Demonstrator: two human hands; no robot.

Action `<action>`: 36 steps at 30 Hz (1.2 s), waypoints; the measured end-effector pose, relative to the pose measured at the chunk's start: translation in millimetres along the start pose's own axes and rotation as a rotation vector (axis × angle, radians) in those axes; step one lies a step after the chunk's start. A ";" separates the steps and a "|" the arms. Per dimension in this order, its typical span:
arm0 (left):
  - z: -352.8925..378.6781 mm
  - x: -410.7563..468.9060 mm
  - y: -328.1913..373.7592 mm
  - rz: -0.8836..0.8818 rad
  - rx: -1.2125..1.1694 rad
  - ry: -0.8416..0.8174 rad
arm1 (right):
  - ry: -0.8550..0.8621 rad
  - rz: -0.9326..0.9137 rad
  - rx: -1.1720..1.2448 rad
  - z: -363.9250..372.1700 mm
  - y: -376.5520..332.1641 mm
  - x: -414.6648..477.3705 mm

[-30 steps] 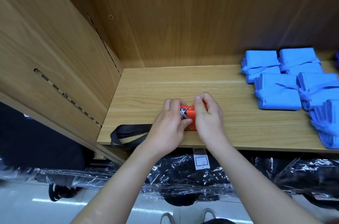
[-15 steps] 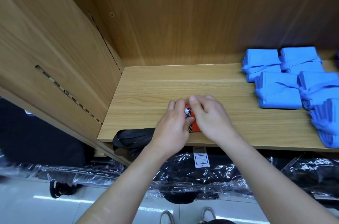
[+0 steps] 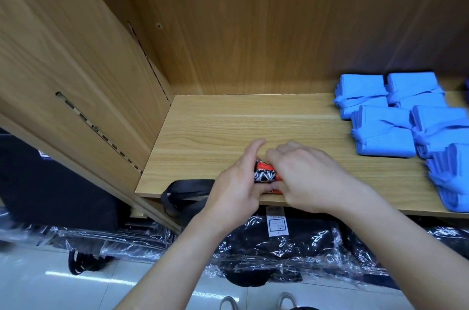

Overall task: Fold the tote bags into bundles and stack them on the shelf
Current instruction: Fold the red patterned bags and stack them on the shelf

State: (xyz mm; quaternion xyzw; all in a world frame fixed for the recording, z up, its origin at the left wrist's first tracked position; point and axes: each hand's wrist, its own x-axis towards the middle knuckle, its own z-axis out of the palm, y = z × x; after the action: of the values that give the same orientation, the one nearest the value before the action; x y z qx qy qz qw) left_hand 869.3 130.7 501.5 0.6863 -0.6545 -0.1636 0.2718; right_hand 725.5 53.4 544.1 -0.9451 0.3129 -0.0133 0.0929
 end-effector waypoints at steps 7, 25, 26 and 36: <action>-12.2 -8.9 -6.7 0.082 0.148 0.039 | -0.014 0.006 -0.071 -1.1 14.2 -3.7; -28.0 -67.8 -61.7 0.185 0.461 -0.094 | -0.117 0.148 0.081 -10.1 44.5 15.7; -38.4 -67.4 -58.7 0.083 0.221 -0.136 | -0.117 0.164 0.080 -10.1 46.0 16.6; -105.2 -28.5 -22.5 -0.040 -1.237 -0.307 | -0.151 0.127 0.218 -7.1 31.2 21.0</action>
State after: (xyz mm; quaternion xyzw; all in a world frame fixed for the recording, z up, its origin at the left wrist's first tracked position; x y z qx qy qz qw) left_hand 946.0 175.5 568.5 0.3832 -0.4574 -0.6129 0.5179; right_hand 723.5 15.2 544.7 -0.9060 0.3610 0.0299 0.2192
